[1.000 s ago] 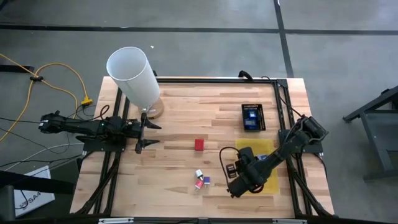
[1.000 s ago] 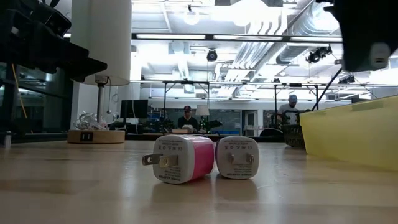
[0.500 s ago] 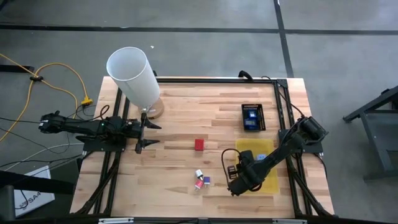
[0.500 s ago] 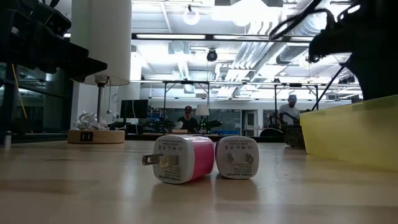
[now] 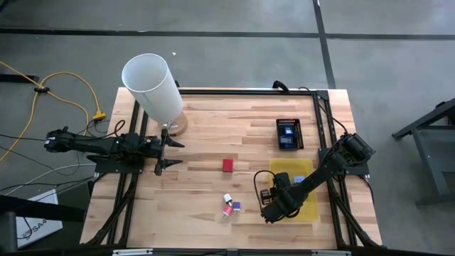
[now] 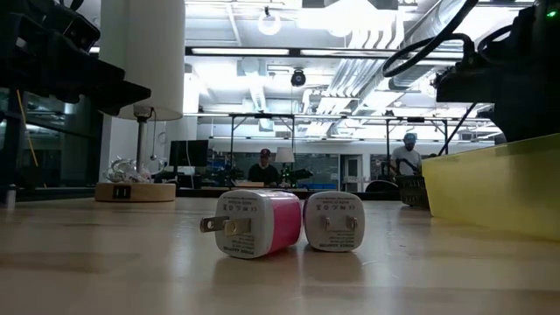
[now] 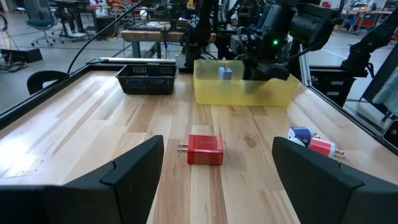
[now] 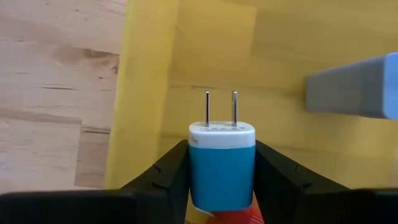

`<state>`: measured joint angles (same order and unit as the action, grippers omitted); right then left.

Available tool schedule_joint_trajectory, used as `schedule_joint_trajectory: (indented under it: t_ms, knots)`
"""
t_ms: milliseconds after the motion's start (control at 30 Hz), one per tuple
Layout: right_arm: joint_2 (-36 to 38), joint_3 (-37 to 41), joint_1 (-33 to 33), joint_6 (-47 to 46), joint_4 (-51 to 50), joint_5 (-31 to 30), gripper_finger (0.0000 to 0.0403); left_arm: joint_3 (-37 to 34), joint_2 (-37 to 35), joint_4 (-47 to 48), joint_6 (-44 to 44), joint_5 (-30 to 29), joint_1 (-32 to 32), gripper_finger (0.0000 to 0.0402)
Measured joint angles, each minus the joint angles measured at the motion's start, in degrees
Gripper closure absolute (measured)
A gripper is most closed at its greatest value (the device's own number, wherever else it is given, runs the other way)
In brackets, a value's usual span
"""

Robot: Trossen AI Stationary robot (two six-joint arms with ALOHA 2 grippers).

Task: Pick & Place Office items
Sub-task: Put the light blue charger adapter into the yellow bin, then put the purple charger adapter into the yellow bin

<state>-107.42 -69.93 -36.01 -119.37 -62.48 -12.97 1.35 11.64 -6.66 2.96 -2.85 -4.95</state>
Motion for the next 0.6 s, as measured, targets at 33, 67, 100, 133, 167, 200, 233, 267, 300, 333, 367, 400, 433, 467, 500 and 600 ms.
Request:
schedule_joint_trajectory:
  t_ms: [33,67,100,133,167,200,233,267,300,333,367,400,433,467,500,600]
  knots:
    - [0.0,0.0,0.0,0.0,-0.02,0.06,0.0262,0.02,0.0,0.0,0.02,0.0,0.0,0.0109]
    - [0.0,0.0,0.0,0.0,-0.02,0.07,0.0259,0.02,0.0,0.0,0.02,0.0,0.0,0.0109]
    - [0.0,0.0,0.0,0.0,-0.02,0.07,0.0256,0.01,0.0,-0.01,0.01,0.0,0.0,0.0109]
    - [0.0,0.0,0.0,0.0,-0.02,0.07,0.0252,0.02,0.0,0.0,0.01,0.0,0.0,0.0109]
    - [0.0,0.0,0.0,0.01,-0.02,0.07,0.0249,0.02,0.0,0.0,0.01,0.0,0.0,0.0109]
    - [0.0,0.0,0.0,0.04,-0.02,0.07,0.0246,0.02,0.0,-0.02,0.02,0.0,0.0,0.0109]
    - [0.0,-0.02,0.0,0.26,-0.02,0.06,0.0243,0.02,0.0,0.0,0.01,0.0,0.0,0.0109]
    - [0.0,-0.01,0.0,0.44,-0.01,0.0,0.0241,0.02,0.0,0.0,0.02,0.0,0.0,0.0109]
    - [0.0,-0.02,0.0,0.48,-0.02,0.0,0.0238,0.0,0.0,-0.02,0.01,0.0,0.0,0.0109]
    - [0.0,-0.02,0.0,0.49,-0.02,-0.02,0.0236,0.02,0.0,0.0,0.02,0.0,0.0,0.0109]
    - [0.0,-0.02,0.0,0.5,0.0,-0.03,0.0234,0.02,0.0,0.0,0.0,0.0,0.0,0.0109]
    - [0.0,-0.02,0.0,0.5,-0.02,-0.04,0.0232,0.02,0.0,-0.02,0.0,0.0,0.0,0.0109]
    - [0.0,-0.02,0.0,0.52,-0.02,-0.06,0.0231,0.02,0.0,-0.02,0.01,0.0,0.0,0.0109]
    - [0.0,-0.02,0.0,0.54,-0.01,-0.06,0.023,0.01,0.0,-0.01,0.01,0.0,0.0,0.0109]
    - [0.0,-0.02,0.0,0.57,0.0,-0.07,0.023,0.02,0.0,0.0,0.0,0.01,0.0,0.0109]
    - [0.0,-0.02,0.0,0.63,-0.16,-0.07,0.023,0.02,0.0,0.0,0.0,0.0,0.0,0.0109]
